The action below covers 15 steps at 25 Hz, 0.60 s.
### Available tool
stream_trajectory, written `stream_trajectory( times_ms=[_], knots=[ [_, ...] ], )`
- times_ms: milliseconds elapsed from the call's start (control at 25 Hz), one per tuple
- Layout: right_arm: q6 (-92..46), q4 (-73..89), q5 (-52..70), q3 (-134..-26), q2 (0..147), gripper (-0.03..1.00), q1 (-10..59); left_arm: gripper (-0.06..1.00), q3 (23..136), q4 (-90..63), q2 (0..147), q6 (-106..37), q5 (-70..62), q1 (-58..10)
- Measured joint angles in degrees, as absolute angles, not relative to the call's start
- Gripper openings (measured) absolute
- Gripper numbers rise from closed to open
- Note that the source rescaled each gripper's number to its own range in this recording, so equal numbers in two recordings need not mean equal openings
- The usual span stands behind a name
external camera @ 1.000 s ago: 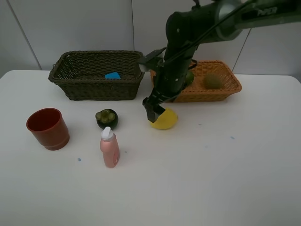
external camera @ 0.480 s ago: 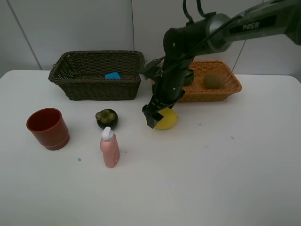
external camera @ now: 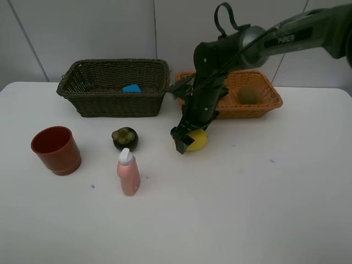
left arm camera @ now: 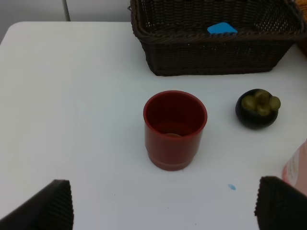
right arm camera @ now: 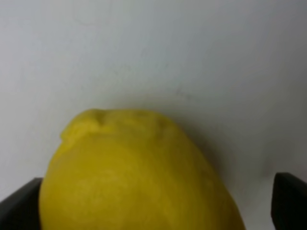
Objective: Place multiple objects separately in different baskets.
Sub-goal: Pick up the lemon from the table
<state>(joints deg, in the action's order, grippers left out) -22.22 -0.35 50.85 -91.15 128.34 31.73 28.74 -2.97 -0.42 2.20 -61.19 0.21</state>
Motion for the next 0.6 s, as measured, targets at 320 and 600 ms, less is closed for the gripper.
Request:
stream_trajectory(
  times_ms=[320,600],
  knots=[
    [-22.2,0.0,50.9,-91.1,128.5,0.99,31.7,0.98,28.7,-3.0,-0.4,2.2,-61.2,0.2],
    [-22.2,0.0,50.7,-91.1,128.5,0.99,31.7,0.98,28.7,-3.0,-0.4,2.2,-61.2,0.2]
  ],
)
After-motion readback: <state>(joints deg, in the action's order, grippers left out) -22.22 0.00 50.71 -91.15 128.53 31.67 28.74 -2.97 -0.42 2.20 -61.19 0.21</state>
